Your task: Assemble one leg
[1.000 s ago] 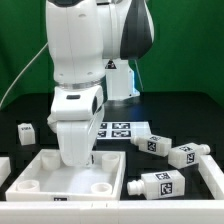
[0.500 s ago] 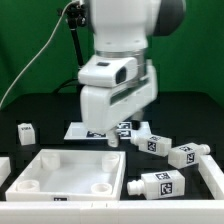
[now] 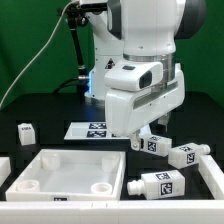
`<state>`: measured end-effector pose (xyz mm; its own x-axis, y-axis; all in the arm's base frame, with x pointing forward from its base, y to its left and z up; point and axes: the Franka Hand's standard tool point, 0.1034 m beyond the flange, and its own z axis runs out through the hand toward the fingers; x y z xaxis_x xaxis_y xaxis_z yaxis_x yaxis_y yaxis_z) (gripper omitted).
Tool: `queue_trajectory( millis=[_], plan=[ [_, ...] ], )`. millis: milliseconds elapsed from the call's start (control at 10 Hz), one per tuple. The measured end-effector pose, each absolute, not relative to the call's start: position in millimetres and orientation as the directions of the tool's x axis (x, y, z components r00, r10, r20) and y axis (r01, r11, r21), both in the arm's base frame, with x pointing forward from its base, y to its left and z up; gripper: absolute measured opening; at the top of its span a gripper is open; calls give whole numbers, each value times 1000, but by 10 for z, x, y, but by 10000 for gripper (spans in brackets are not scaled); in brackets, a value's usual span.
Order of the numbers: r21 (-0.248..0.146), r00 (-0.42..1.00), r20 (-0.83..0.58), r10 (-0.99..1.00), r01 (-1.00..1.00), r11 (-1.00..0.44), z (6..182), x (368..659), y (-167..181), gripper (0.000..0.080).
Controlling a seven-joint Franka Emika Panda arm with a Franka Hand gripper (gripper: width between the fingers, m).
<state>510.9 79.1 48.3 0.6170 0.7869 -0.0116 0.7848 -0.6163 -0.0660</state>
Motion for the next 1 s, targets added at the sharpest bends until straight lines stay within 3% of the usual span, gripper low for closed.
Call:
queue_trajectory(
  millis=[200,500,700,1000],
  plan=[
    [-67,635,-13,772,770,-634,469,5083,815,649],
    [-76,715,-17,699,696,-714,376,4830,1163,649],
    [-78,717,-26,696,693,-717,383,4849,1135,649],
    [-139,702,-186,687,674,-726,402,4759,1266,649]
  ],
)
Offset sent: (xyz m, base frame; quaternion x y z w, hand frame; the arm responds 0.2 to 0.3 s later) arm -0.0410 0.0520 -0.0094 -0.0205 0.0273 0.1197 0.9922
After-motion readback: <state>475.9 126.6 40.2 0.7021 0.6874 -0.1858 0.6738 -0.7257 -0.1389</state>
